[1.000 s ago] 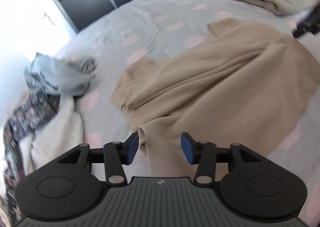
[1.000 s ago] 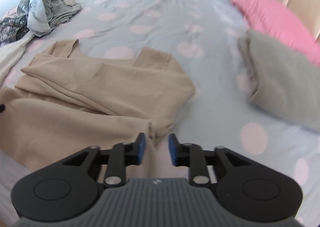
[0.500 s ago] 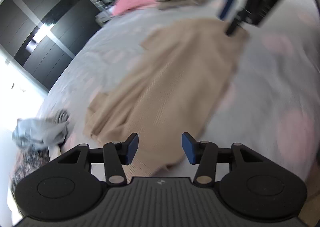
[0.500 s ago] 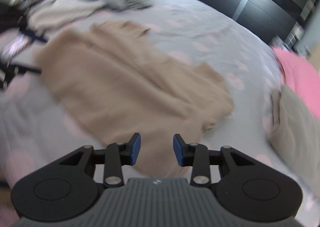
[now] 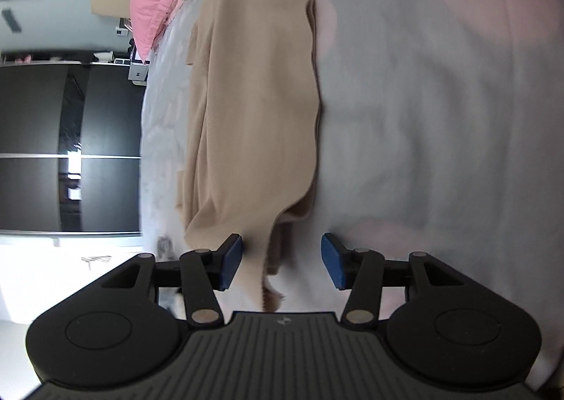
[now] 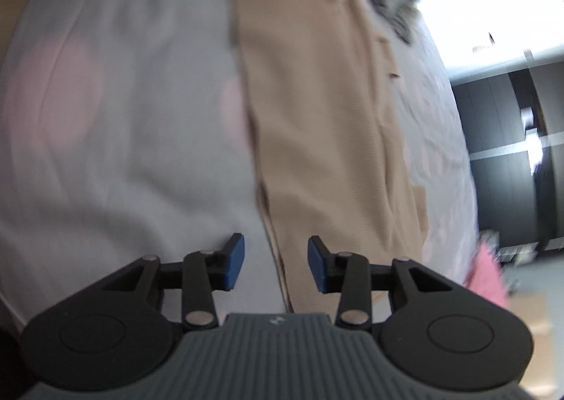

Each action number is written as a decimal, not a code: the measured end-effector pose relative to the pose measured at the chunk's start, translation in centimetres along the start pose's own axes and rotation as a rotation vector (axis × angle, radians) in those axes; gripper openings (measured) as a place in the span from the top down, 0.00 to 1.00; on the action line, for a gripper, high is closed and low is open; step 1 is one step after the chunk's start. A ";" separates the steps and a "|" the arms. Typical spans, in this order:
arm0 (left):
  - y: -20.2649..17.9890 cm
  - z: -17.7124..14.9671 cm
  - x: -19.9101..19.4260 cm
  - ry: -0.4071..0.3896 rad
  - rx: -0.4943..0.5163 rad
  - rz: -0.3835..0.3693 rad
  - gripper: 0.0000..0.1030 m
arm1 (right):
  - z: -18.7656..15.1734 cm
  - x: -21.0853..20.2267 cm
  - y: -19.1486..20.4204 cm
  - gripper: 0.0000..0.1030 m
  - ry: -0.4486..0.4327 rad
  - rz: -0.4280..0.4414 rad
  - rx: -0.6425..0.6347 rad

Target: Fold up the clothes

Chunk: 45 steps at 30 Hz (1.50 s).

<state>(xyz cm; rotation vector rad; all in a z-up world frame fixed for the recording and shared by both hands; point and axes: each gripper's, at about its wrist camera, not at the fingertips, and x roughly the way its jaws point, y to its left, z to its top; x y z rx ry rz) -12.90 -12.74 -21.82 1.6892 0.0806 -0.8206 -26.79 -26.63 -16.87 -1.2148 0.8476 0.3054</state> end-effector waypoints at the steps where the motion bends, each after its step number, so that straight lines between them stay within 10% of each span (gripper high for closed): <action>1: -0.3 0.0 0.4 0.007 0.017 0.017 0.54 | -0.2 0.2 0.2 0.58 0.006 -0.013 -0.021; 12: 0.1 -0.7 3.8 0.037 0.015 0.105 0.59 | -3.0 3.4 1.1 0.62 0.134 -0.176 -0.228; 21: 6.0 -0.6 1.8 0.046 -0.231 -0.021 0.99 | -3.2 1.4 -2.7 0.93 0.130 -0.227 -0.051; 36: 20.9 -5.6 -6.1 -0.005 -0.725 -0.174 0.99 | -3.6 -7.3 -15.5 0.96 0.036 -0.321 0.378; 45: 27.7 -6.5 2.0 0.038 -0.846 -0.240 0.99 | -3.4 -2.6 -24.3 0.95 0.057 -0.232 0.618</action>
